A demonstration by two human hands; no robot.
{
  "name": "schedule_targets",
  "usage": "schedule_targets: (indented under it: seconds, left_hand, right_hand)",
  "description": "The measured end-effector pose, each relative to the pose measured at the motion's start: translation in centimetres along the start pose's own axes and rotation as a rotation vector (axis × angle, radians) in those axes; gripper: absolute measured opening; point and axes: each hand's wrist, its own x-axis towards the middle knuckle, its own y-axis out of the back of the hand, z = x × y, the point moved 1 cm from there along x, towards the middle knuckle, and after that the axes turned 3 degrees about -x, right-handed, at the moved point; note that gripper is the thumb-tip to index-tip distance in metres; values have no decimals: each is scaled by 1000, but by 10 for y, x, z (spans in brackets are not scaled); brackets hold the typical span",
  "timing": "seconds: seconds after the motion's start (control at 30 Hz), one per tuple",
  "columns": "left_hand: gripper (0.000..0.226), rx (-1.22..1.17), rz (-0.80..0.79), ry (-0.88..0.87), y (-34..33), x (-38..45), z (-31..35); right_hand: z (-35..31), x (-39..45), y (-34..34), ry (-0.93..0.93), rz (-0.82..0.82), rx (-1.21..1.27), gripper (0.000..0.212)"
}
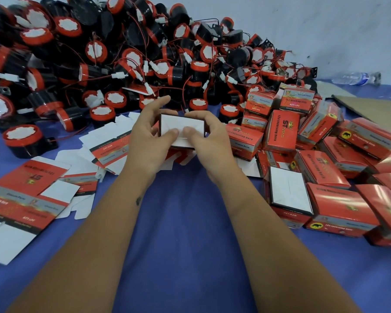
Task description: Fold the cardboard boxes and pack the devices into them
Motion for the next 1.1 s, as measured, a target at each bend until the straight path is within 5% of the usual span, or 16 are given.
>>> schedule_targets:
  seconds: [0.1,0.27,0.53,0.73,0.97,1.1]
  left_hand:
    - [53,17,44,45,1,2,-3]
    - [55,112,-20,109,-1,-1,-6]
    - [74,259,-132,-12,-5,-9,1]
    - [71,316,-151,-1,-5,-8,3]
    - [71,-59,-70,370,-2,-3,-3]
    - [40,-151,131,218,9,7,-2]
  right_hand:
    - [-1,4,0,-71,24,220,17]
    - [-1,5,-4,-245,0,346,36]
    - [-2,2,-1,-79,-59,313,44]
    - [-7,0,-3,-6,103,275,12]
    - [-15,-11,-12,208,28,211,48]
    - [-4,-4,-19,111,60,106,49]
